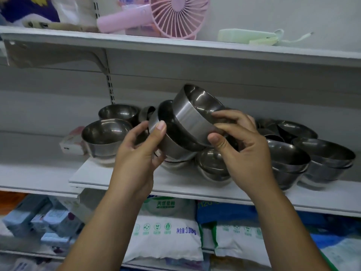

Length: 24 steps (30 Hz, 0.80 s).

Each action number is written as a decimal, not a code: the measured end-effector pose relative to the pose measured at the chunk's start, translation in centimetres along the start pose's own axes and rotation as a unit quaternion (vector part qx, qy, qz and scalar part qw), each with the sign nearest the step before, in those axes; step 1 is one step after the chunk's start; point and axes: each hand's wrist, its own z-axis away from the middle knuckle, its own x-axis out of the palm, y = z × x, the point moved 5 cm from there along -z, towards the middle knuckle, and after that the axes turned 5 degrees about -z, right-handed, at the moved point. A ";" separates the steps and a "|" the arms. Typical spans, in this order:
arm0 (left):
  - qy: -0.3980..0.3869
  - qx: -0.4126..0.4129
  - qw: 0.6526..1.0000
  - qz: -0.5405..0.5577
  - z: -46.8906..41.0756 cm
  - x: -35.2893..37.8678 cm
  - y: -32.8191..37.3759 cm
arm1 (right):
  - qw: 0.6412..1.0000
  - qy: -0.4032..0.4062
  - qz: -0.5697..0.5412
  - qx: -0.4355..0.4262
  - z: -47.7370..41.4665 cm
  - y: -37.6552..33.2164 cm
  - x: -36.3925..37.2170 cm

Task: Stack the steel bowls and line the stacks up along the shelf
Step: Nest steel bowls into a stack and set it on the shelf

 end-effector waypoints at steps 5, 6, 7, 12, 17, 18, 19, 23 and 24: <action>-0.073 -0.079 0.994 0.029 -0.4 2.9 -1.4 | 1.000 -0.013 -0.011 0.027 -0.1 0.6 -1.2; -0.087 -0.086 0.992 0.031 -0.4 3.3 -1.6 | 0.999 -0.010 -0.023 0.036 -0.1 0.9 -1.6; -0.099 -0.088 0.991 0.029 -0.3 3.7 -1.6 | 0.998 -0.005 -0.031 0.047 -0.1 1.0 -2.0; -0.135 -0.082 0.987 0.013 -0.7 4.7 -1.4 | 0.988 0.016 -0.110 0.109 -0.4 1.4 -3.4; -0.180 -0.079 0.980 -0.029 -0.9 6.2 -0.8 | 0.973 0.047 -0.172 0.146 -0.8 1.4 -4.1; -0.187 -0.074 0.979 -0.041 -0.9 6.7 -0.8 | 0.971 0.052 -0.178 0.153 -0.8 1.4 -4.3; -0.198 -0.067 0.977 -0.049 -0.9 7.3 -0.8 | 0.969 0.058 -0.180 0.159 -0.8 1.4 -4.7; -0.240 -0.043 0.968 -0.067 -0.7 9.3 -1.2 | 0.966 0.106 -0.159 0.173 -0.5 1.6 -6.8; -0.246 -0.038 0.966 -0.071 -0.5 9.9 -1.3 | 0.964 0.115 -0.161 0.178 -0.3 1.6 -7.4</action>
